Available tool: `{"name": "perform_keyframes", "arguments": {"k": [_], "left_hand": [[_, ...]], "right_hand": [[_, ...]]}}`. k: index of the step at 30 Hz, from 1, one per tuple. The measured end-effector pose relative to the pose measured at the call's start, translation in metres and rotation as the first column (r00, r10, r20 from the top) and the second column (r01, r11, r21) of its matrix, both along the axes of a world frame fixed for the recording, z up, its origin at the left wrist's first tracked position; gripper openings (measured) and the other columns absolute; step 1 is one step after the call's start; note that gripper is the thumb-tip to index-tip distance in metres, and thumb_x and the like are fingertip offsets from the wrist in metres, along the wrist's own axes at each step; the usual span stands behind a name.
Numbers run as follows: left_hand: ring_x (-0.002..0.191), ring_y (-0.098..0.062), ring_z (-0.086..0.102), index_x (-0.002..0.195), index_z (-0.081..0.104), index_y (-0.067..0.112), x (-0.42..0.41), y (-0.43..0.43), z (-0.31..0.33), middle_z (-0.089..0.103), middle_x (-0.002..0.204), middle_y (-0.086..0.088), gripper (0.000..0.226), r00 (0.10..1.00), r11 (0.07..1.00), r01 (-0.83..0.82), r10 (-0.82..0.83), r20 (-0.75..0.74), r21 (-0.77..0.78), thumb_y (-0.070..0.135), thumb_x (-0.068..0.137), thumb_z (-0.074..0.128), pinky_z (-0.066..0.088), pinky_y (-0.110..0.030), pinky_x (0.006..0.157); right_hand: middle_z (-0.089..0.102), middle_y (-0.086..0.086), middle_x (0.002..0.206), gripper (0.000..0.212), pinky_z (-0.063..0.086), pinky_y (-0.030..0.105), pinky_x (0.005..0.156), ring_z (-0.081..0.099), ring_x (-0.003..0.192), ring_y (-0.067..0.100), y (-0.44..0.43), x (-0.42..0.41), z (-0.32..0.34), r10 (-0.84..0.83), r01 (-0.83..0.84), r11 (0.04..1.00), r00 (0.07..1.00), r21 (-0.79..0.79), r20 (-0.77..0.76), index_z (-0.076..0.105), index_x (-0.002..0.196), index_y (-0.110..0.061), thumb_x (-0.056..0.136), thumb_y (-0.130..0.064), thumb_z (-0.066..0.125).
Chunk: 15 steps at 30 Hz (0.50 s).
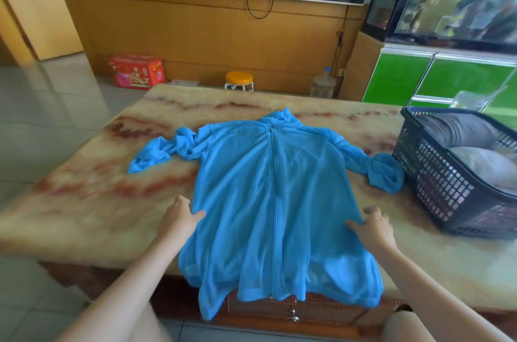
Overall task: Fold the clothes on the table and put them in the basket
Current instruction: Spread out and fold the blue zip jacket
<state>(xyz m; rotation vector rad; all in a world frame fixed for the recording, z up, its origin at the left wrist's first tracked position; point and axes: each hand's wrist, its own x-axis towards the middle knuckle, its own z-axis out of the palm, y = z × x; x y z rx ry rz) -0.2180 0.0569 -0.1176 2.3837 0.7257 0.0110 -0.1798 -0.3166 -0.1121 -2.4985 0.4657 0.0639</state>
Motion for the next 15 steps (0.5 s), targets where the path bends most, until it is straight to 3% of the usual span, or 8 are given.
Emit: {"name": "perform_keyframes", "arguments": {"k": [2,5,8,10,12,15], "left_hand": [[0.105,-0.031,0.058,0.113,0.052,0.000,-0.013,-0.005,0.003,0.061,0.112,-0.014,0.046,0.999,0.997,0.016,-0.012,-0.047,0.080,0.032,0.085,0.068,0.042,-0.034,0.078],[0.080,-0.026,0.057,0.091,0.057,0.003,-0.030,-0.011,0.008,0.060,0.085,-0.007,0.040,0.992,0.980,0.052,-0.030,-0.119,0.190,0.041,0.083,0.067,0.036,-0.031,0.061],[0.062,-0.021,0.049,0.067,0.045,0.012,-0.042,-0.013,0.004,0.050,0.065,-0.001,0.039,0.997,0.974,0.054,-0.040,-0.071,0.220,0.039,0.081,0.070,0.030,-0.031,0.053],[0.055,-0.021,0.046,0.058,0.041,0.013,-0.049,-0.013,-0.001,0.045,0.055,-0.001,0.041,0.998,0.989,0.041,-0.047,0.040,0.142,0.030,0.083,0.070,0.026,-0.032,0.050],[0.057,-0.025,0.046,0.056,0.044,0.010,-0.051,-0.007,-0.001,0.046,0.054,-0.006,0.039,0.986,0.999,-0.011,0.018,0.166,-0.042,0.019,0.089,0.063,0.024,-0.034,0.051],[0.080,-0.036,0.057,0.080,0.060,-0.005,-0.052,0.013,-0.001,0.060,0.077,-0.023,0.024,0.944,0.968,-0.146,0.198,0.265,-0.204,0.013,0.095,0.053,0.030,-0.034,0.062]], "right_hand": [[0.056,0.018,0.118,0.050,0.042,0.040,0.084,0.051,0.110,0.036,-0.002,-0.013,0.001,-0.009,0.009,0.999,1.000,0.042,-0.004,0.046,0.118,-0.002,0.083,-0.027,0.072],[0.059,0.011,0.105,0.038,0.038,0.034,0.065,0.055,0.092,0.030,-0.002,-0.029,0.005,-0.011,0.011,1.000,1.000,-0.004,-0.020,0.048,0.099,-0.009,0.082,-0.033,0.072],[0.062,0.004,0.079,0.035,0.035,0.029,0.052,0.056,0.069,0.024,-0.001,-0.043,0.008,-0.009,0.005,0.996,0.999,-0.092,-0.040,0.053,0.076,-0.011,0.080,-0.040,0.072],[0.059,0.002,0.067,0.037,0.033,0.026,0.048,0.054,0.061,0.022,-0.004,-0.050,0.009,-0.008,0.004,0.995,0.999,-0.102,-0.038,0.052,0.067,-0.011,0.081,-0.039,0.071],[0.061,0.004,0.070,0.030,0.038,0.027,0.053,0.057,0.066,0.026,-0.013,-0.051,0.012,-0.025,0.025,0.998,1.000,-0.059,0.005,0.056,0.071,-0.010,0.083,-0.035,0.069],[0.064,0.012,0.084,0.022,0.043,0.033,0.062,0.059,0.077,0.031,-0.035,-0.050,0.021,-0.072,0.070,0.997,0.995,0.032,0.070,0.060,0.082,-0.011,0.083,-0.030,0.070]]}}
